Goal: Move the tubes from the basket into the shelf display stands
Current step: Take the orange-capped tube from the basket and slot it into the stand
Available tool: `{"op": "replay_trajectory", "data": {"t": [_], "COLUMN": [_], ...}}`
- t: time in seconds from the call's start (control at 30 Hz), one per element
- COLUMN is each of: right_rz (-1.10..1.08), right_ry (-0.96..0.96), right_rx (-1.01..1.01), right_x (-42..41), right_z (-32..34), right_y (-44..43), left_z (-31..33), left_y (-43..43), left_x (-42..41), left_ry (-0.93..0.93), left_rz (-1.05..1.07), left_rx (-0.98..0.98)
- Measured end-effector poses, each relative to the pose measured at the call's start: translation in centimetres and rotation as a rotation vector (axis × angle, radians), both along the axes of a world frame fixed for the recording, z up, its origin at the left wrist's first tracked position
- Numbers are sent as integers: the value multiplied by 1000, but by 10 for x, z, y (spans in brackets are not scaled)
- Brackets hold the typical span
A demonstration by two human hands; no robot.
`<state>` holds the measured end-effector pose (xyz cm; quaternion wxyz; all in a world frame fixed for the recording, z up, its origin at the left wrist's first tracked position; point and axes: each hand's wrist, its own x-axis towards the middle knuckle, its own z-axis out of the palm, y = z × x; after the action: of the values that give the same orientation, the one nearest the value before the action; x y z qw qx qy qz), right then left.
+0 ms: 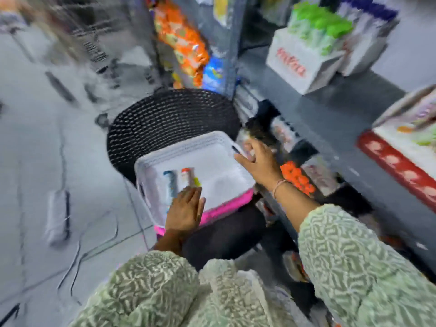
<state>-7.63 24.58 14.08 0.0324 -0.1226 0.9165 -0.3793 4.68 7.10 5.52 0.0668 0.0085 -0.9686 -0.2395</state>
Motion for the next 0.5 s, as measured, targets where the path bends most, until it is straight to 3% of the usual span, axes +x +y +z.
{"op": "replay_trajectory", "data": {"t": [0.13, 0.27, 0.37, 0.5], "right_rz": [189, 304, 260, 69], "right_ry": [-154, -321, -503, -642], "right_rx": [93, 198, 247, 164], "right_x": [-8, -11, -15, -12], "right_z": [-43, -84, -117, -145], "right_y": [-54, -93, -119, -146], "left_z": [-34, -53, -69, -83], "left_y": [-37, -46, -47, -46], "left_x": [21, 31, 36, 39], "left_ry": [-95, -116, -130, -212], "left_rz": [143, 142, 130, 139], "left_rx": [-30, -58, -78, -115]}}
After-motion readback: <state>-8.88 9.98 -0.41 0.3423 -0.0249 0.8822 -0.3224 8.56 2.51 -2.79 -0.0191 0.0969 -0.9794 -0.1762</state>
